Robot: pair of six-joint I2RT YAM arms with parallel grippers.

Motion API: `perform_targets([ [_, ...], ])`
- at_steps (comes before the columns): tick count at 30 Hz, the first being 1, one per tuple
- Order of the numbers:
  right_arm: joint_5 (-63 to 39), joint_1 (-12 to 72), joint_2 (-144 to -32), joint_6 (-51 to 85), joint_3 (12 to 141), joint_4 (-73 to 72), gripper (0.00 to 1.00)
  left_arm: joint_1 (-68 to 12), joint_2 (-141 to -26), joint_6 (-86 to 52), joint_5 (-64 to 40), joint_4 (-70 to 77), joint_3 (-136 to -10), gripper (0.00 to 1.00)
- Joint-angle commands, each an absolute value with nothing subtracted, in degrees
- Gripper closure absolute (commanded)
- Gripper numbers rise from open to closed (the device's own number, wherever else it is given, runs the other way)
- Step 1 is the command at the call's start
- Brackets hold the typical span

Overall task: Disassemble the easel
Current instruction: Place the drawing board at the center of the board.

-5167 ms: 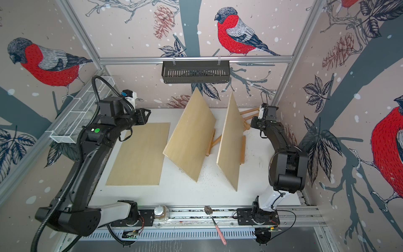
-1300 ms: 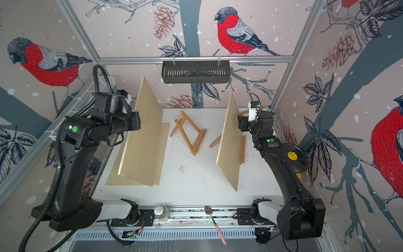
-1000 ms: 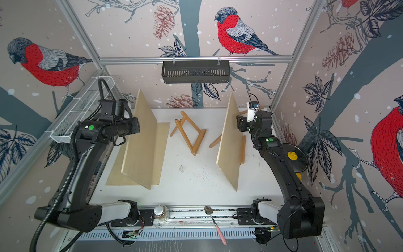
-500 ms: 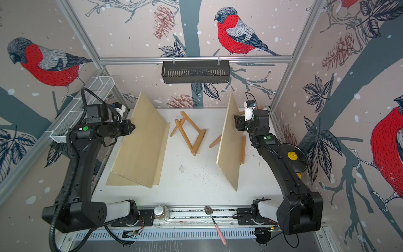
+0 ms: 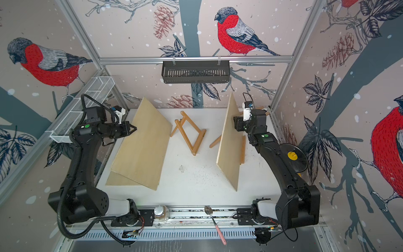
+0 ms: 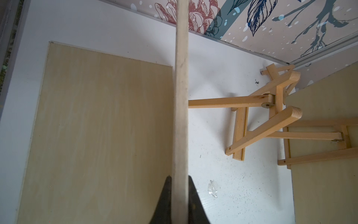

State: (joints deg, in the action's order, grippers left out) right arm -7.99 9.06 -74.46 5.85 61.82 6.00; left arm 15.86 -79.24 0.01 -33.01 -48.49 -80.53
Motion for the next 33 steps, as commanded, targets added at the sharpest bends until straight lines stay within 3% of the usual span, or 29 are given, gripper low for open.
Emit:
perform_targets([
  [1,-7.0,9.2,-74.8,5.4,62.2,5.5,0.38,16.3,-80.0,3.1,-37.6,-39.2,-78.2,1.00],
  [10,-6.7,9.2,-75.4,5.1,62.3,5.7,0.38,16.4,-86.2,3.6,-30.9,-42.2,-77.6,1.00],
  [33,-5.6,10.9,-77.9,4.8,64.3,7.1,0.38,16.4,-93.7,-1.9,10.1,-43.8,-75.0,1.00],
])
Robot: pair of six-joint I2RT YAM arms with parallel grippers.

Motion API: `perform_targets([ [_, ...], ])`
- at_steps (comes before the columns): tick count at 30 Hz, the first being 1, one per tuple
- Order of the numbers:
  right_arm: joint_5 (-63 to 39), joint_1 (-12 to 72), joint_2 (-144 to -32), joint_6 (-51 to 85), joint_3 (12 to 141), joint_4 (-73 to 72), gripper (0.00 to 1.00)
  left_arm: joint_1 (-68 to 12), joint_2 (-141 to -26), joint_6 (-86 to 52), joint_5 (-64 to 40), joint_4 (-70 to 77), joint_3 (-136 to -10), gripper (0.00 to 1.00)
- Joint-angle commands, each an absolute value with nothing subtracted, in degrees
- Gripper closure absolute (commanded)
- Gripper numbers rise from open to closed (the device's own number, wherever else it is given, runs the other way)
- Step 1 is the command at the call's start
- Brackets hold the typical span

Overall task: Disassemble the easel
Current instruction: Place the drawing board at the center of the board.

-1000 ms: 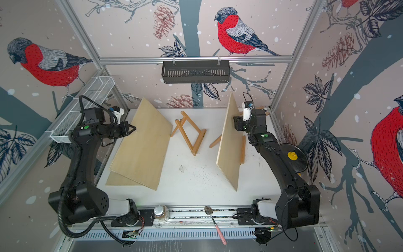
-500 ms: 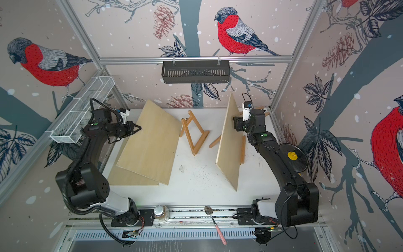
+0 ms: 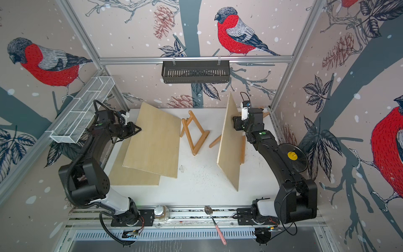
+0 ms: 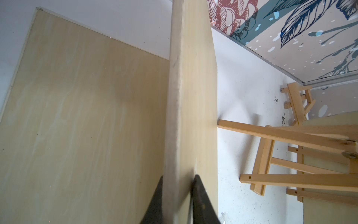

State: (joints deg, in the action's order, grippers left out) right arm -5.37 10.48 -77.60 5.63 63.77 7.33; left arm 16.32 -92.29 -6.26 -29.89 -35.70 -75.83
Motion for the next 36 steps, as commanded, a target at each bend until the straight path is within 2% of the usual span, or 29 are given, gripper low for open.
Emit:
perform_targets([
  [1,-5.6,10.9,-78.0,4.8,64.3,7.1,0.38,16.4,-94.0,-1.9,11.0,-43.6,-75.0,1.00],
  [4,-5.5,11.0,-78.4,4.8,64.5,7.0,0.38,16.4,-95.4,-1.9,14.3,-43.2,-74.9,0.95],
  [12,-5.4,11.2,-79.8,4.2,64.7,6.9,0.38,16.4,-101.5,-2.2,21.8,-44.2,-75.3,0.92],
  [24,-6.4,11.2,-81.6,4.1,64.9,7.1,0.38,16.4,-113.7,-3.2,29.1,-45.4,-76.7,0.94],
  [36,-8.9,11.3,-82.7,3.8,65.3,7.5,0.38,17.0,-116.7,-5.2,36.2,-45.8,-76.7,0.95],
])
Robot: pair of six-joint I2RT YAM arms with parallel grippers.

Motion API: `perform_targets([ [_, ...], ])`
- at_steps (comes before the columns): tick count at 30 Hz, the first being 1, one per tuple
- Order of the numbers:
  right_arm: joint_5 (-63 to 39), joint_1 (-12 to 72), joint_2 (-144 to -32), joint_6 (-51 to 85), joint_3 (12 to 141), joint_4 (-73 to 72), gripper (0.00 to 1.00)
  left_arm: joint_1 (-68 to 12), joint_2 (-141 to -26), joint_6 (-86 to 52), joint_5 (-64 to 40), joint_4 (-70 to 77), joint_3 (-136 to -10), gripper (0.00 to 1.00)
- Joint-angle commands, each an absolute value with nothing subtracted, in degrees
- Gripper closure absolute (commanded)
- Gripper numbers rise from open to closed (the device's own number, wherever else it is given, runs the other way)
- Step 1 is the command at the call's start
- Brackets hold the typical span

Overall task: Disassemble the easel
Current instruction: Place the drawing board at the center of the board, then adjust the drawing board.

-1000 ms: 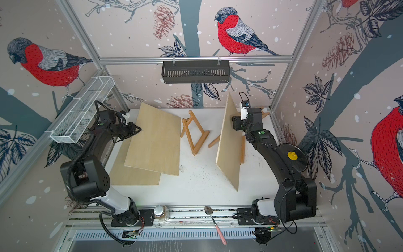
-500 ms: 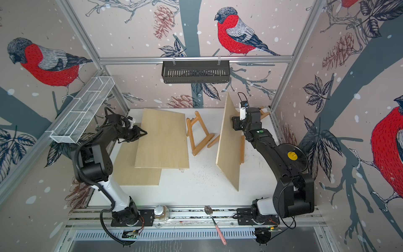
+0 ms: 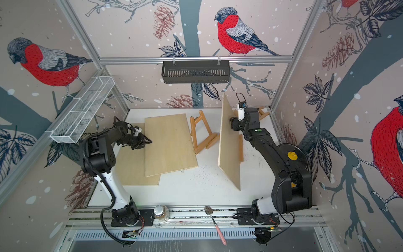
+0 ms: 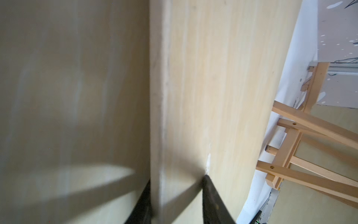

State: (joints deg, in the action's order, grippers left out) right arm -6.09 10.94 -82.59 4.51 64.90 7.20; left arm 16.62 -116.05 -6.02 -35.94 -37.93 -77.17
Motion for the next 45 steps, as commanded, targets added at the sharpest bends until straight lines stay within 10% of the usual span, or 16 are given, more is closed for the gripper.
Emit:
perform_targets([
  [1,-9.1,11.3,-82.6,3.7,65.4,7.7,0.37,17.0,-116.6,-5.4,36.4,-45.8,-76.6,0.93],
  [7,-8.8,12.6,-82.0,2.9,65.3,7.7,0.36,17.1,-113.9,-5.7,31.9,-44.8,-76.6,0.73],
  [28,2.0,21.1,-64.3,-3.0,64.2,3.6,0.34,9.0,-81.4,-12.3,-2.7,-34.1,-70.6,0.77],
  [45,10.7,63.4,-66.0,-6.2,73.2,10.3,0.39,7.4,-66.4,-15.6,-15.7,-27.0,-61.1,0.79],
])
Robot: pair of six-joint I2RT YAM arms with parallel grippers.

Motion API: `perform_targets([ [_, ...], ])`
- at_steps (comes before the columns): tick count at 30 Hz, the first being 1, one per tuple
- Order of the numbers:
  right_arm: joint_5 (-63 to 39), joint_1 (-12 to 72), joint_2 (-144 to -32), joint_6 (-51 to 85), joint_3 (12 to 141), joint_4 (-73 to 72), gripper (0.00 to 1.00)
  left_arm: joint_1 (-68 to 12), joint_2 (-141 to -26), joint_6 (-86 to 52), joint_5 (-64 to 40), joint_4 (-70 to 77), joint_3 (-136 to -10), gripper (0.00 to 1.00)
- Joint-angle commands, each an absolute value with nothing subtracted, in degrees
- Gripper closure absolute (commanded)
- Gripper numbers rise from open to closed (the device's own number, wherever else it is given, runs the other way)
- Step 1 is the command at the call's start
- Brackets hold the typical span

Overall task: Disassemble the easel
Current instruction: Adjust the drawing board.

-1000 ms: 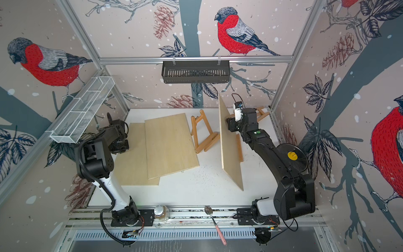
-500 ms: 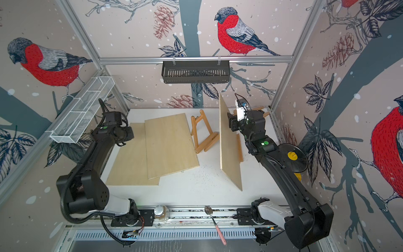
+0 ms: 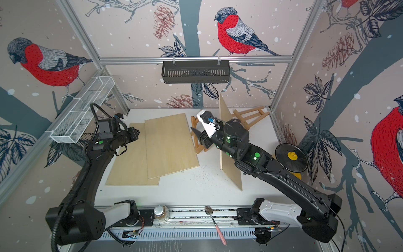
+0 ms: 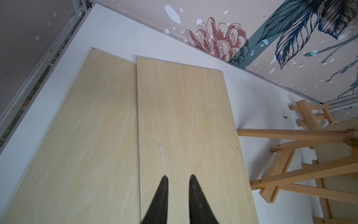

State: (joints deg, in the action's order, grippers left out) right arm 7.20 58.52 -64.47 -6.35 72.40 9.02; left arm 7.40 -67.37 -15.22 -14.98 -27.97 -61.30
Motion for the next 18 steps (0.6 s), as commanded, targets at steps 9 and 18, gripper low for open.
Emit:
perform_targets([
  [9,21.7,79.2,-73.1,1.2,70.7,10.7,0.36,7.0,-63.4,-17.0,-19.8,-25.7,-59.3,0.79],
  [18,13.9,75.8,-62.2,2.2,67.5,6.1,0.35,2.0,-60.3,-17.9,-16.9,-27.6,-57.7,0.79],
])
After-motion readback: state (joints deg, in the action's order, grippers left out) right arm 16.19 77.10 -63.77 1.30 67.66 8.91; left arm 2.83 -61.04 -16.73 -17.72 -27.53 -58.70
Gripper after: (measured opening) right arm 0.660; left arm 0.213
